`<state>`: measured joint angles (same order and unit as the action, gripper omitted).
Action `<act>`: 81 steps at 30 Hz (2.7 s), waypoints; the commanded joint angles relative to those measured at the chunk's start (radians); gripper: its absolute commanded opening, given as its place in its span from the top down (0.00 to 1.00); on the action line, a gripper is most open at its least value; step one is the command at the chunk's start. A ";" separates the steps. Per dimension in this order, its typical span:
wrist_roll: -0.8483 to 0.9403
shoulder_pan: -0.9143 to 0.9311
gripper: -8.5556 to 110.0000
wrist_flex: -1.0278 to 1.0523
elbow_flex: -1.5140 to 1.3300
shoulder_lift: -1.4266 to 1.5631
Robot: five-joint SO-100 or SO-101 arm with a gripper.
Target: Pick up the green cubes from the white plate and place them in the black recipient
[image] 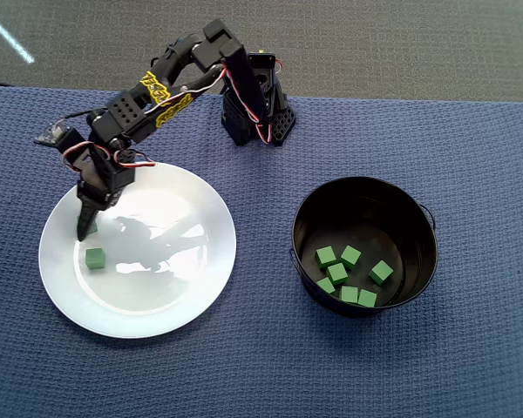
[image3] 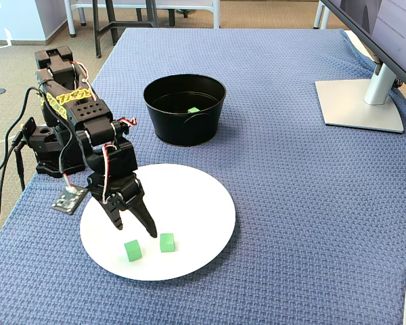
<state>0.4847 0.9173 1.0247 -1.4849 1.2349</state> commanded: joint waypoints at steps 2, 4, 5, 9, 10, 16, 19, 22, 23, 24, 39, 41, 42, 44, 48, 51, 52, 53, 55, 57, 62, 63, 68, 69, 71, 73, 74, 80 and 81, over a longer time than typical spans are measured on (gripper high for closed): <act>-0.124 0.029 0.62 0.049 0.160 -0.021; -0.160 0.038 0.62 0.057 0.184 -0.041; -0.178 0.044 0.62 0.057 0.193 -0.051; -0.249 0.063 0.62 0.043 0.215 -0.086; -0.264 0.066 0.62 0.040 0.224 -0.098; -0.258 0.071 0.66 0.055 0.293 -0.167; -0.209 0.052 0.67 0.092 0.350 -0.224; -0.215 0.040 0.68 0.117 0.400 -0.264; -0.221 0.037 0.69 0.120 0.410 -0.272; -0.232 0.035 0.69 0.120 0.414 -0.275; -0.255 -0.023 0.77 0.072 0.305 -0.195; -0.259 -0.021 0.81 0.067 0.298 -0.187; -0.262 -0.018 0.82 0.066 0.296 -0.186; -0.265 -0.014 0.82 0.060 0.295 -0.183; -0.273 -0.011 0.85 0.051 0.296 -0.181; -0.275 -0.011 0.87 0.048 0.302 -0.181; -0.275 -0.009 0.87 0.048 0.307 -0.181; -0.276 -0.008 0.88 0.048 0.313 -0.181; -0.279 -0.006 0.90 0.049 0.322 -0.181; -0.281 -0.006 0.93 0.051 0.324 -0.181; -0.285 -0.014 0.93 0.106 0.376 -0.169; -0.291 -0.018 0.93 0.118 0.385 -0.156; -0.356 -0.051 0.93 0.196 0.433 -0.040; -0.373 -0.060 0.93 0.216 0.437 -0.009; -0.407 -0.083 0.93 0.253 0.434 0.058; -0.442 -0.118 0.93 0.273 0.403 0.135; -0.456 -0.143 0.93 0.276 0.374 0.178; -0.528 -0.393 0.93 0.276 0.118 0.465; -0.537 -0.446 0.93 0.273 0.072 0.508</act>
<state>-0.0169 0.5952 1.2901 -1.3116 1.5677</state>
